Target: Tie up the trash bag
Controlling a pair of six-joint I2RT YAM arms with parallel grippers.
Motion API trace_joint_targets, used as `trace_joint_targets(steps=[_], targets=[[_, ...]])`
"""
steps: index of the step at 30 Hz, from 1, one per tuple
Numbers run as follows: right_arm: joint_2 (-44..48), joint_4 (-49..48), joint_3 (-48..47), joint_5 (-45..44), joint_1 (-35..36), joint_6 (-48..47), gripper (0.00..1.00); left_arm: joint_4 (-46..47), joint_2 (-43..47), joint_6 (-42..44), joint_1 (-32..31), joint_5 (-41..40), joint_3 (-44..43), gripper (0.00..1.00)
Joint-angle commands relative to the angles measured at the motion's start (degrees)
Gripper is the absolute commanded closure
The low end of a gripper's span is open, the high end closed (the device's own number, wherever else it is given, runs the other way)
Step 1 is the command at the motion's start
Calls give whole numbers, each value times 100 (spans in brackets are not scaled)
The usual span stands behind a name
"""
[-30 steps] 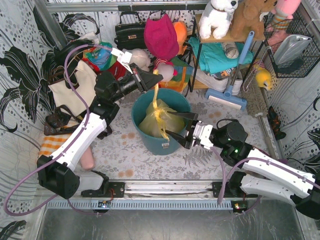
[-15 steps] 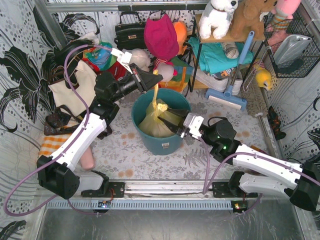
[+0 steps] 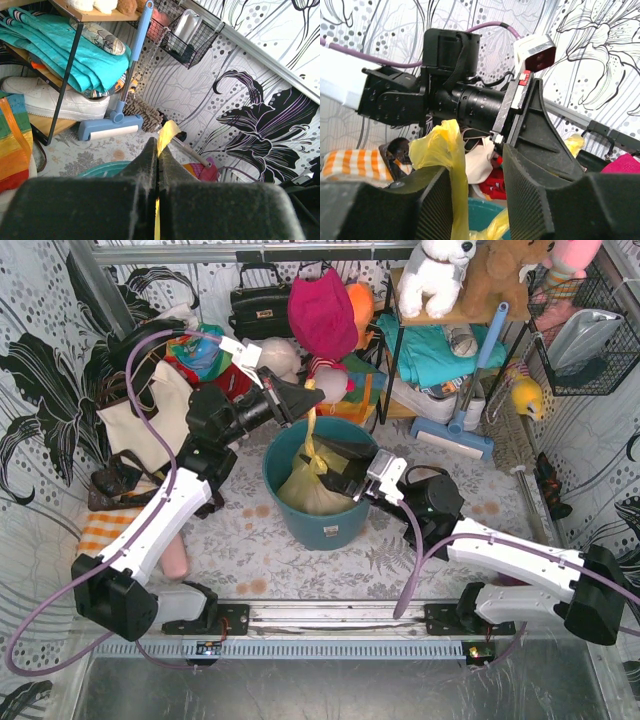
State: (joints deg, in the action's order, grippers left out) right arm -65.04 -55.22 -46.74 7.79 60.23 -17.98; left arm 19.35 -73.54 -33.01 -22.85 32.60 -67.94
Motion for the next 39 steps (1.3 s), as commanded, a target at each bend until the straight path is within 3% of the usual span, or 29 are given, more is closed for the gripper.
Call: trace_joint_targets(steps=[1, 5, 9, 14, 18, 22, 26, 31, 39], targets=[[-204, -870, -282, -256, 24, 252, 61, 170, 185, 53, 0, 15, 62, 99], [-193, -966, -568, 4, 30, 352, 75, 113, 191, 128, 0, -21, 44, 99], [-117, -968, -844, 255, 33, 465, 100, -31, 166, 463, 11, -376, -11, 99], [-222, -918, -1397, 848, 29, 431, 100, -899, -226, 1188, 95, -1139, -1075, 100], [-183, -485, -1821, 1552, 38, 780, 100, -1030, -497, 1405, 108, -1368, -1680, 100], [120, -115, -1447, 2442, 27, 1209, 100, -1143, -633, 1574, 114, -1720, -1555, 100], [461, 453, -614, 3120, 27, 1796, 100, -1072, -760, 1582, 115, -1930, -898, 100], [540, 83, 170, 3887, 25, 2497, 100, -1043, -998, 1660, 122, -2106, -627, 100], [178, 82, -498, 4828, 24, 2742, 100, -1468, -1446, 1923, 179, -2246, -1530, 100]])
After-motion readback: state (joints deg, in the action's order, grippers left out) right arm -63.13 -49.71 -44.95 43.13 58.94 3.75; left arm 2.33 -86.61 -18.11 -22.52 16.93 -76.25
